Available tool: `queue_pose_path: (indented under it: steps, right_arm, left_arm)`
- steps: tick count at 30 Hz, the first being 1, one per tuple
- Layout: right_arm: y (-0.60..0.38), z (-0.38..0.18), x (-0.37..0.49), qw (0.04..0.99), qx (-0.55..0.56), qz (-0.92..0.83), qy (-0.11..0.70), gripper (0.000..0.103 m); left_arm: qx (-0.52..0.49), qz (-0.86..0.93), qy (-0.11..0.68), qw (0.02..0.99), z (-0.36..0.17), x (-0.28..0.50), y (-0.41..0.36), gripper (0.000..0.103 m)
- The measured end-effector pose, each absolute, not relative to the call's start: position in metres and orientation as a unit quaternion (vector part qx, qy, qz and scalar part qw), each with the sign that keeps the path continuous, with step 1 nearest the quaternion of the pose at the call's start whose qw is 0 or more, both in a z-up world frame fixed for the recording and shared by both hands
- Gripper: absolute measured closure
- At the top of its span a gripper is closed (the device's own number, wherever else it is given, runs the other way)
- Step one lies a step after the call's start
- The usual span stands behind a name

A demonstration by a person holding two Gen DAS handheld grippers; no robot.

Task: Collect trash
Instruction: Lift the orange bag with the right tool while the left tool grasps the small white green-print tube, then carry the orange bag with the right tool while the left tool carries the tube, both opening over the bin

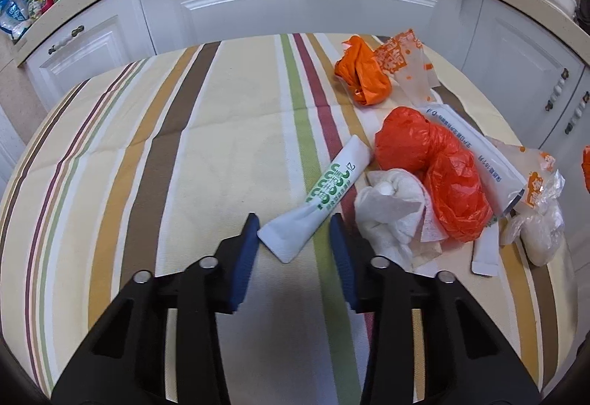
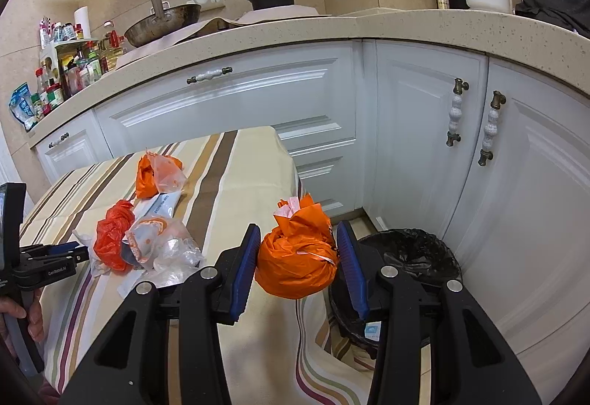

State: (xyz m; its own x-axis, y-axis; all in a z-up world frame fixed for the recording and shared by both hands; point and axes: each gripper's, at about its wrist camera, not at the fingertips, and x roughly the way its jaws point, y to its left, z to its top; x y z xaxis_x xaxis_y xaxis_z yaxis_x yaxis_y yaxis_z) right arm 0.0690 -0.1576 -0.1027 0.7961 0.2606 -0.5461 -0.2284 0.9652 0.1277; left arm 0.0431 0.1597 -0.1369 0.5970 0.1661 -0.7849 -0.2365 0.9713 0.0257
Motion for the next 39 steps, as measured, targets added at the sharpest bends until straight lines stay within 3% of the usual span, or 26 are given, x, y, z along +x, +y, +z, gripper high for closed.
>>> queue_pose_path:
  steps: [1, 5, 7, 13, 29, 39]
  right_arm:
    - [-0.158, -0.102, 0.069, 0.947, 0.028, 0.128, 0.292, 0.06]
    - [-0.158, -0.103, 0.068, 0.948, 0.029, 0.127, 0.292, 0.06]
    - [-0.158, -0.103, 0.068, 0.947, 0.028, 0.128, 0.292, 0.06]
    - [-0.157, -0.103, 0.063, 0.947, 0.03, 0.131, 0.291, 0.06]
    - [-0.163, -0.096, 0.05, 0.953, 0.034, 0.122, 0.277, 0.06]
    - [-0.195, -0.093, 0.048, 0.958, 0.046, 0.092, 0.269, 0.06]
  left_arm:
    - [-0.039, 0.105, 0.434, 0.894, -0.137, 0.043, 0.158, 0.078]
    - [-0.032, 0.103, 0.428, 0.897, -0.136, 0.037, 0.154, 0.086]
    - [-0.037, 0.105, 0.422, 0.9, -0.134, 0.034, 0.155, 0.095]
    - [-0.041, 0.111, 0.411, 0.904, -0.13, 0.023, 0.158, 0.101]
    - [-0.054, 0.12, 0.365, 0.922, -0.093, -0.002, 0.154, 0.102]
    - [-0.04, 0.043, 0.33, 0.942, -0.058, 0.005, 0.092, 0.102]
